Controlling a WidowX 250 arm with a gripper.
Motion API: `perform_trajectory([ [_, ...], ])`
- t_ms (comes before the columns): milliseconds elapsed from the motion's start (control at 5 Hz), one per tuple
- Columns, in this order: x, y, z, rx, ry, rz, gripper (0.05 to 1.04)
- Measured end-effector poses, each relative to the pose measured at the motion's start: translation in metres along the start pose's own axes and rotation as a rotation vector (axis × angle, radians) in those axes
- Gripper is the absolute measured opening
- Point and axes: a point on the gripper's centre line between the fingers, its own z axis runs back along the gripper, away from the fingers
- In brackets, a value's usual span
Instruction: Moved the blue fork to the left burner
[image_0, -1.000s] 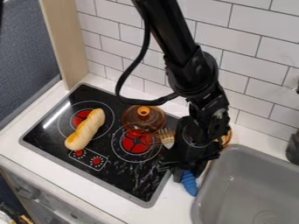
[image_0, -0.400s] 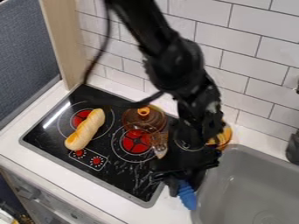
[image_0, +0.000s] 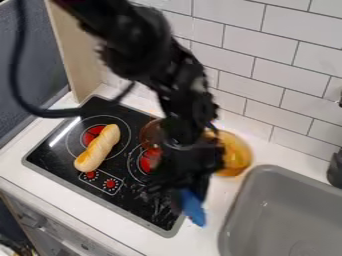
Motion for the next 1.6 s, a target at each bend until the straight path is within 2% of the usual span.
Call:
perform_trajectory([
  [200,0.017,0.01,0.01,-0.02,-0.01,0.06,0.422],
  [600,0.048,0.027,0.021,-0.056,0.002,0.188,0.422],
  [800,0.051,0.032,0.013,-0.041,0.021,0.182,0.422],
  [1000,0.053,0.034,0.004,-0.049,0.059,0.229,0.422],
  [1200,0.056,0.029,-0.014,-0.036,0.127,0.223,0.422],
  [1600,0.08,0.034,-0.033,0.017,0.153,0.268,0.422],
])
